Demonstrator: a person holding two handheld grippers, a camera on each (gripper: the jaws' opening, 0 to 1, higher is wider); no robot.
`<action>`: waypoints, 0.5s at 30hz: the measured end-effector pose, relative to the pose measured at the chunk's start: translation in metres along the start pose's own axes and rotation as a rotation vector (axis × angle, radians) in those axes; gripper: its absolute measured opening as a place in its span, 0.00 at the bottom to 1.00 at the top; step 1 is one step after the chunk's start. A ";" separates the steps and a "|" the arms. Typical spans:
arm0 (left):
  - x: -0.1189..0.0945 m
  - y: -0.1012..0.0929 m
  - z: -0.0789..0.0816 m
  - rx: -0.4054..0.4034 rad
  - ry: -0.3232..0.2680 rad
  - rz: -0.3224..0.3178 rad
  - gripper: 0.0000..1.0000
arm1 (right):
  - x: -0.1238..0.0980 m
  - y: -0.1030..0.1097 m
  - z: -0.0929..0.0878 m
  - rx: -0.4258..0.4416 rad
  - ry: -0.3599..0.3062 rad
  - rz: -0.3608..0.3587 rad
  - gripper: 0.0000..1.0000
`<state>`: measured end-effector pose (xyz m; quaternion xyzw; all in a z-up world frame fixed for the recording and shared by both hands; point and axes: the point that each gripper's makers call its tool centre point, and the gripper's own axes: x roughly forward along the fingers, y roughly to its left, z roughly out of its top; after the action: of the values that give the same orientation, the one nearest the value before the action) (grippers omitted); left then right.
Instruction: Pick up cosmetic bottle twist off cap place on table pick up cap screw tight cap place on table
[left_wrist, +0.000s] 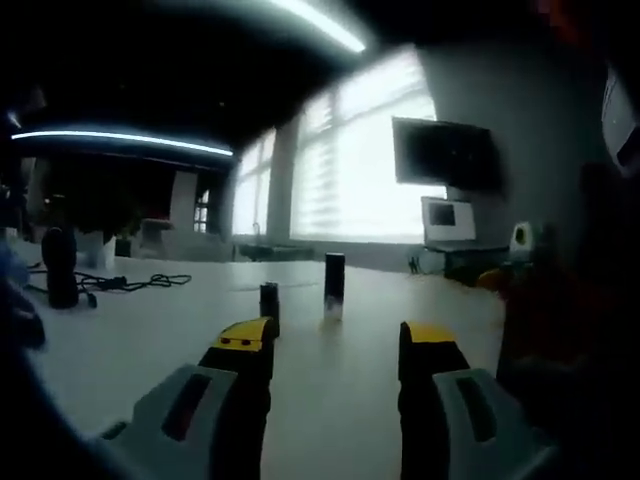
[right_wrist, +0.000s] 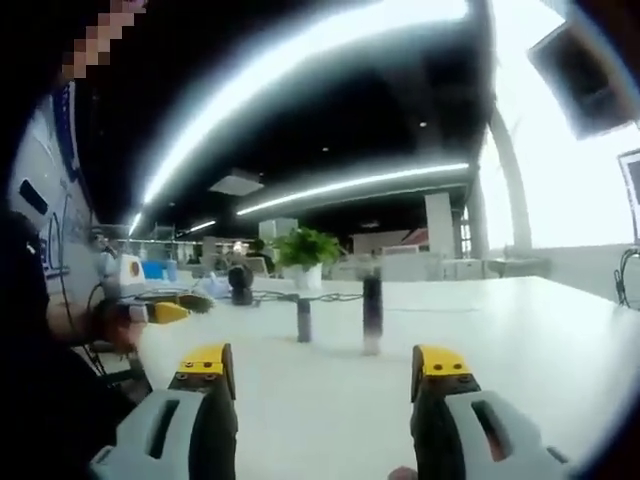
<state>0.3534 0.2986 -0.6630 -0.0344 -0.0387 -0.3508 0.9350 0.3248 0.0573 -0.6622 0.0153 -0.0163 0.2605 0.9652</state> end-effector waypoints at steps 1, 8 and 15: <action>-0.001 0.001 0.002 -0.005 -0.007 0.005 0.40 | -0.001 -0.001 0.000 -0.002 0.000 -0.001 0.67; -0.008 0.000 0.010 0.020 -0.023 0.007 0.41 | -0.006 -0.005 0.004 -0.010 -0.014 -0.014 0.68; -0.008 -0.001 0.010 0.003 -0.030 0.004 0.41 | -0.012 -0.008 0.011 -0.023 -0.023 -0.026 0.69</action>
<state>0.3462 0.3045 -0.6533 -0.0384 -0.0533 -0.3481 0.9352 0.3182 0.0440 -0.6522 0.0072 -0.0302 0.2475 0.9684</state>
